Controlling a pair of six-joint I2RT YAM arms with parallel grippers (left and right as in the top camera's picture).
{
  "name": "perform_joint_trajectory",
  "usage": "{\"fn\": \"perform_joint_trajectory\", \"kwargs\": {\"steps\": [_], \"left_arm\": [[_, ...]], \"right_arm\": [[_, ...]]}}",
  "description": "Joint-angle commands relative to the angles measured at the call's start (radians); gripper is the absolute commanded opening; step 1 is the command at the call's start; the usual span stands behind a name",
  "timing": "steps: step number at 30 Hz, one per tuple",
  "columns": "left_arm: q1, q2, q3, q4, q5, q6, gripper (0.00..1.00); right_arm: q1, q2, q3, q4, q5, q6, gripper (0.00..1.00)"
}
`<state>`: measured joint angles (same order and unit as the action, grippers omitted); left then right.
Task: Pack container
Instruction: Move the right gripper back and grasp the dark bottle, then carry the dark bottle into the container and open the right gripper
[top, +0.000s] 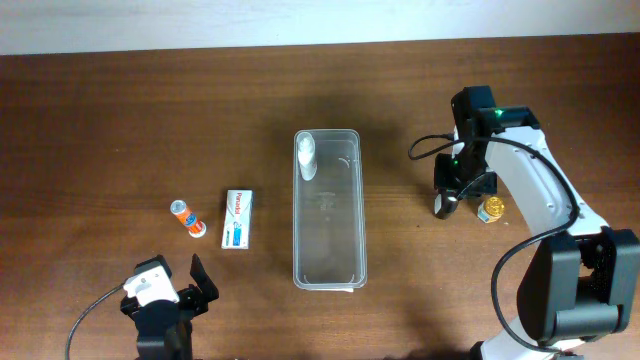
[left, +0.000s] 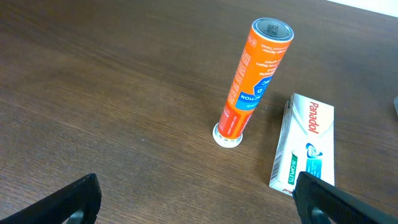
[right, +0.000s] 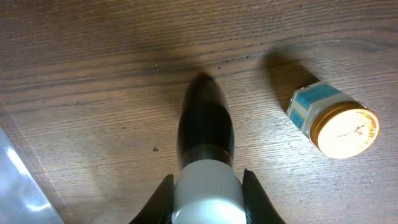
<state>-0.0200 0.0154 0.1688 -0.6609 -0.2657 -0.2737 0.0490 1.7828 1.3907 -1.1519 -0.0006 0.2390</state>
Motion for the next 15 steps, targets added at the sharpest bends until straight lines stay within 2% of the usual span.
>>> {"fn": "perform_joint_trajectory", "kwargs": {"steps": [1,8,15], "left_arm": [[0.005,-0.01,-0.004,0.002,0.0,-0.003,0.99],[0.005,-0.01,-0.004,0.002,0.0,-0.003,0.99],[0.005,-0.01,-0.004,0.002,0.0,-0.003,0.99]], "right_arm": [[-0.004,-0.037,0.016,-0.02,0.008,0.005,0.16],[0.022,-0.096,0.214,-0.183,-0.05,0.005,0.15],[0.193,-0.181,0.391,-0.221,-0.067,0.058,0.15]]}}
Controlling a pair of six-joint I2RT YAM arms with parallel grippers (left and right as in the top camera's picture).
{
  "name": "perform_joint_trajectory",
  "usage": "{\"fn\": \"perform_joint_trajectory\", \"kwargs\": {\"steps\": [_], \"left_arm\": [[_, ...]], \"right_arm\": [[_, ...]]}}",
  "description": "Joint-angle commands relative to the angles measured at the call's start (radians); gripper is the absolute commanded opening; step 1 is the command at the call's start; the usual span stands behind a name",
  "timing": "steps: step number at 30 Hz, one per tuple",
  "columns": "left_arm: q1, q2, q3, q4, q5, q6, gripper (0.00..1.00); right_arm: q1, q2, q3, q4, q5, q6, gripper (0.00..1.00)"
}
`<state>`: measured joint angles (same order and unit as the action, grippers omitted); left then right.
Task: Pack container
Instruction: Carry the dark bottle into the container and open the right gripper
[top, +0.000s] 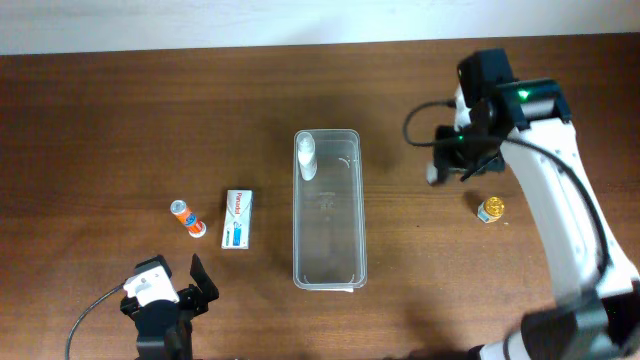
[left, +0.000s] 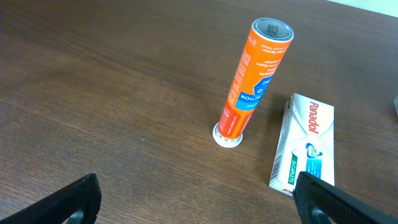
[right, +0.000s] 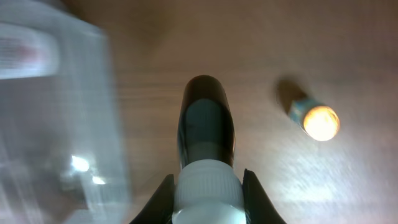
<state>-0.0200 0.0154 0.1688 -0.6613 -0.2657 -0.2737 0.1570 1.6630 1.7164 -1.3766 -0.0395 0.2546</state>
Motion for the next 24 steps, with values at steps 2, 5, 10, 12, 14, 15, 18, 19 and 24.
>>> {"fn": "perform_joint_trajectory", "kwargs": {"steps": [2,5,10,12,14,15,18,19,24], "left_arm": [[0.005,-0.01,-0.004,0.002,0.0,-0.003,1.0],[0.005,-0.01,-0.004,0.002,0.0,-0.003,0.99],[0.005,-0.01,-0.004,0.002,0.0,-0.003,0.99],[0.005,-0.01,-0.004,0.002,0.0,-0.003,1.0],[0.005,-0.01,-0.004,0.003,0.0,-0.003,0.99],[0.005,-0.01,-0.004,0.002,0.0,-0.003,0.99],[0.005,-0.01,-0.004,0.002,0.0,-0.003,0.99],[0.005,-0.01,-0.004,0.002,0.0,-0.003,0.99],[0.005,-0.01,-0.004,0.002,0.0,-0.003,0.99]], "right_arm": [[0.156,-0.069,0.079,0.031,-0.028,0.062,0.14],[0.257,-0.056,0.077,0.089,-0.023,0.104,0.11],[0.383,0.013,0.075,0.154,0.087,0.195,0.11],[0.412,0.052,0.073,0.163,0.124,0.233,0.12],[0.427,0.096,0.073,0.174,0.146,0.257,0.11],[0.428,0.117,0.073,0.183,0.146,0.257,0.12],[0.425,0.181,0.073,0.214,0.145,0.26,0.11],[0.423,0.203,0.073,0.225,0.147,0.261,0.11],[0.416,0.29,0.073,0.299,0.141,0.288,0.11]]}}
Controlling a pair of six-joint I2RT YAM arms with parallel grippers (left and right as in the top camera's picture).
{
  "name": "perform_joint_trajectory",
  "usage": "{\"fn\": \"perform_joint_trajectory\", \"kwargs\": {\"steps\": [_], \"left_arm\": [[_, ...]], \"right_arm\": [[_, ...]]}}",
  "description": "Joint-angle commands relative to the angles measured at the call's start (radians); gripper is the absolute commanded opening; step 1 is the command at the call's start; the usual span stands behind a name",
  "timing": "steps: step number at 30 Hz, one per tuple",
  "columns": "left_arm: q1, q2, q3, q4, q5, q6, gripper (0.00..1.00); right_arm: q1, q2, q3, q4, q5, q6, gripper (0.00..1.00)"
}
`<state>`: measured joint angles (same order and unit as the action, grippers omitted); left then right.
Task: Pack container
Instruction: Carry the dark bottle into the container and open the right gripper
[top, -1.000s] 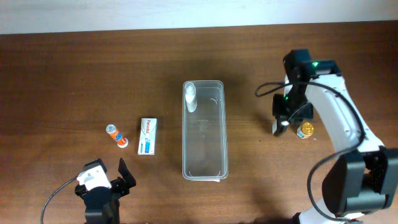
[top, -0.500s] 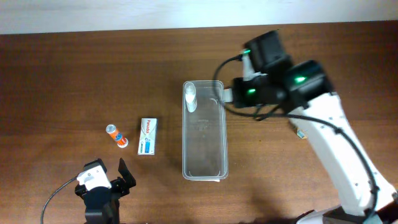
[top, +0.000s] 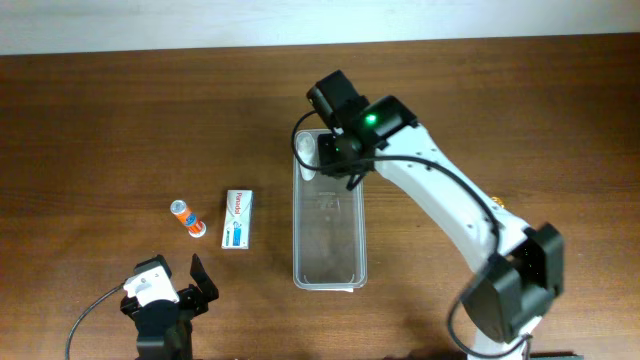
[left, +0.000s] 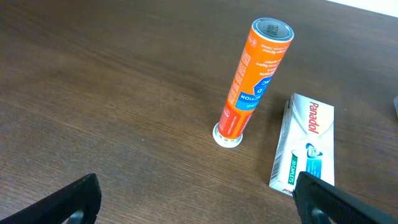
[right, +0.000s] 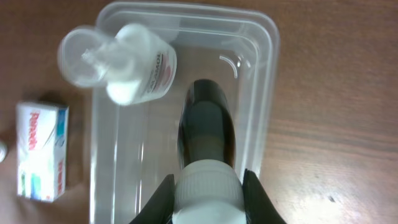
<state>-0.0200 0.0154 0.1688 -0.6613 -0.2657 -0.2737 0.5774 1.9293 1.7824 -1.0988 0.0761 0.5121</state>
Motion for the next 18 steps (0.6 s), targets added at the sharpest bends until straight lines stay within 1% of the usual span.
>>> {"fn": "perform_joint_trajectory", "kwargs": {"steps": [1,6,11,18], "left_arm": [[0.005,-0.01,-0.004,0.002,0.0,-0.003,0.99],[0.005,-0.01,-0.004,0.002,0.0,-0.003,0.99],[0.005,-0.01,-0.004,0.002,0.0,-0.003,0.99],[0.005,-0.01,-0.004,0.002,0.0,-0.003,0.99]], "right_arm": [[-0.005,0.035,0.007,0.034,0.021,0.047,0.12],[-0.001,0.072,0.007,0.08,0.014,0.1,0.12],[-0.002,0.092,0.007,0.121,0.011,0.105,0.12],[-0.001,0.093,0.001,0.129,0.011,0.133,0.12]]}}
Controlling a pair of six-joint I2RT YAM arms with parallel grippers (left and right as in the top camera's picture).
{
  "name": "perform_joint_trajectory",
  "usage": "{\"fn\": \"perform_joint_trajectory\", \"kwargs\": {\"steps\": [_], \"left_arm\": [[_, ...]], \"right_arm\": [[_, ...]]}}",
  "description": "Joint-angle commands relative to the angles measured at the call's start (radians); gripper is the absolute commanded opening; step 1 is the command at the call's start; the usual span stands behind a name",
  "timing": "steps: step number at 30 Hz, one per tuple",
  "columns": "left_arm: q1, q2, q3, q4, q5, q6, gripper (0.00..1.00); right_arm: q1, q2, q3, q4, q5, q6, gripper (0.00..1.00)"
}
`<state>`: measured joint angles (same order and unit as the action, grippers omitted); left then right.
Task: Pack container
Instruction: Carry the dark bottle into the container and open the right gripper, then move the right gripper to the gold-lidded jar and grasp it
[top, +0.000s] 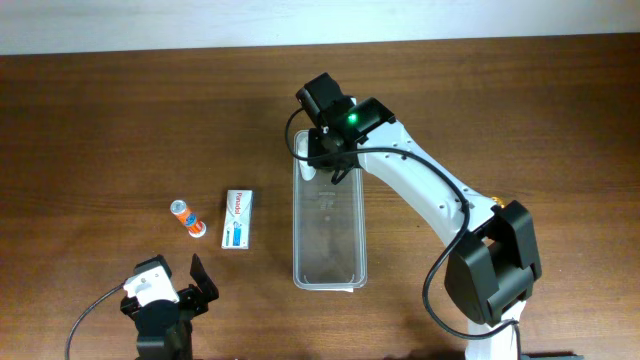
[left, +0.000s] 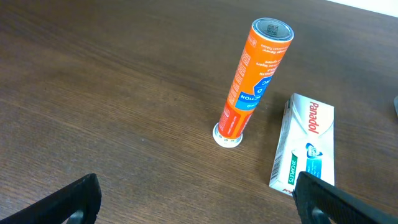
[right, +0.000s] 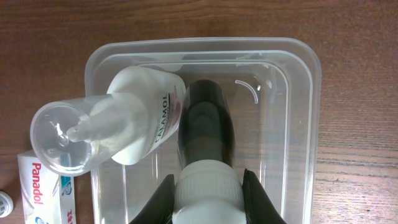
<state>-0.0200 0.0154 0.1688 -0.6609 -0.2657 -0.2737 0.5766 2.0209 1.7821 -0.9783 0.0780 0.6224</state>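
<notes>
A clear plastic container lies mid-table, seen from above in the right wrist view. A white spray bottle stands in its far end. My right gripper is shut on a dark bottle with a white cap, held down into the container's far end beside the spray bottle. In the overhead view the right gripper covers that end. An orange tube and a white Panadol box lie ahead of my open left gripper, which sits at the table's front left.
A small gold-capped jar peeks out behind the right arm at the right. In the overhead view the orange tube and Panadol box lie left of the container.
My right gripper has shifted slightly left and lower over the container's far end, bringing the dark bottle close beside the white spray bottle. The left arm has not moved.
My right gripper was shut on the dark bottle on the table at the right, beside the gold-capped jar. It then held the bottle lifted off the table, then over the container's far end. Now the bottle hangs inside that end.
</notes>
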Motion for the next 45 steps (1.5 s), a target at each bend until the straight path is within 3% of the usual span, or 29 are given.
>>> {"fn": "perform_joint_trajectory", "kwargs": {"steps": [1,17,20,27,36,45], "left_arm": [[0.005,-0.01,-0.004,0.002,0.0,-0.003,0.99],[0.005,-0.01,-0.004,0.002,0.0,-0.003,0.99],[0.005,-0.01,-0.004,0.002,0.0,-0.003,0.99],[0.005,-0.01,-0.004,0.002,0.0,-0.003,0.99],[0.005,-0.01,-0.004,0.002,0.0,-0.003,0.99],[0.005,-0.01,-0.004,0.002,0.0,-0.003,0.99]], "right_arm": [[0.0,0.002,-0.002,0.008,0.01,0.023,0.12],[-0.002,0.062,-0.011,0.052,-0.01,0.04,0.12],[-0.002,0.061,-0.011,0.056,-0.01,0.04,0.36],[-0.002,0.037,0.023,0.011,0.01,-0.043,0.45],[-0.027,-0.16,0.135,-0.235,0.182,-0.077,0.58],[-0.297,-0.32,0.135,-0.516,0.23,-0.077,0.76]]}}
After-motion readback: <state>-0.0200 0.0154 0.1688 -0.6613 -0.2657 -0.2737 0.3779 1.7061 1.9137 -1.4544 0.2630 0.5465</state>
